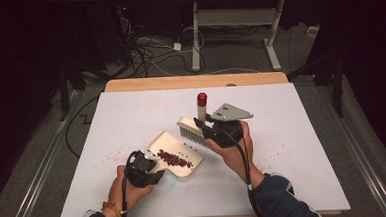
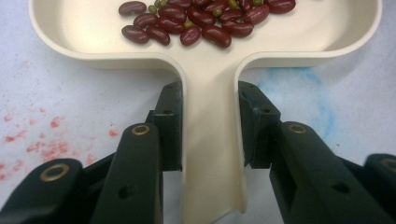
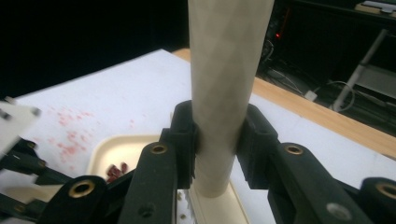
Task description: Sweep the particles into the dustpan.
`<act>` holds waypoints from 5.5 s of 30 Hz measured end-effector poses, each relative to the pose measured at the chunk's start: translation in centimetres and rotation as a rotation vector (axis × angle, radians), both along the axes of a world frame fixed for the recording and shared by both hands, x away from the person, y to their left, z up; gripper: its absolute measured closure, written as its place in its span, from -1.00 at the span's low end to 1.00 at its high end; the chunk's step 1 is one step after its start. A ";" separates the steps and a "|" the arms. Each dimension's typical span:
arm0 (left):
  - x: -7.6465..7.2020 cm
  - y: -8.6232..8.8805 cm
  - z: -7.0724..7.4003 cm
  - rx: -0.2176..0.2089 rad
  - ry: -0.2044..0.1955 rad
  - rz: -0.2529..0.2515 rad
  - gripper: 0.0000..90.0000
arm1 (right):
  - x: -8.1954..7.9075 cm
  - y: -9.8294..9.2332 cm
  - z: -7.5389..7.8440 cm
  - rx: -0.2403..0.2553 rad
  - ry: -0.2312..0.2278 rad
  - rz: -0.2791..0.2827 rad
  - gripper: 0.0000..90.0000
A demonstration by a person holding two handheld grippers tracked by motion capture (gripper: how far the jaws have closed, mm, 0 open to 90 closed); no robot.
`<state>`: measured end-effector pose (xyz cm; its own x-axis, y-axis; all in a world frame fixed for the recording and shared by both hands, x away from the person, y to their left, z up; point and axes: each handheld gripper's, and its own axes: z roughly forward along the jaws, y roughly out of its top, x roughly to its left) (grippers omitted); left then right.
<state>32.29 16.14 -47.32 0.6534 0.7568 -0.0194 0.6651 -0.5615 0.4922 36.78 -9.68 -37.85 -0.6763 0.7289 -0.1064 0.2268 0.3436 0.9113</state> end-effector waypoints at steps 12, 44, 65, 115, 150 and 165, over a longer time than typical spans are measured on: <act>-0.5 0.4 0.0 0.002 0.014 -0.009 0.42 | 0.2 -0.2 -2.6 -0.088 -0.031 -0.025 0.57; -0.5 0.4 0.0 -0.019 0.019 0.006 0.42 | -2.4 1.2 -1.4 -0.068 -0.053 0.102 0.57; -0.4 0.1 0.0 -0.029 0.015 0.018 0.42 | -5.0 4.3 -2.1 -0.094 -0.021 0.225 0.57; -0.1 0.0 -0.1 -0.046 -0.005 0.032 0.42 | -3.2 1.5 -0.8 -0.061 -0.041 0.197 0.57; 0.2 1.2 -0.1 -0.060 -0.031 0.080 0.42 | -4.3 -1.2 1.0 -0.056 -0.002 0.197 0.56; 0.4 2.5 -0.1 -0.074 -0.042 0.102 0.42 | -3.4 -6.9 1.9 -0.034 -0.019 0.149 0.56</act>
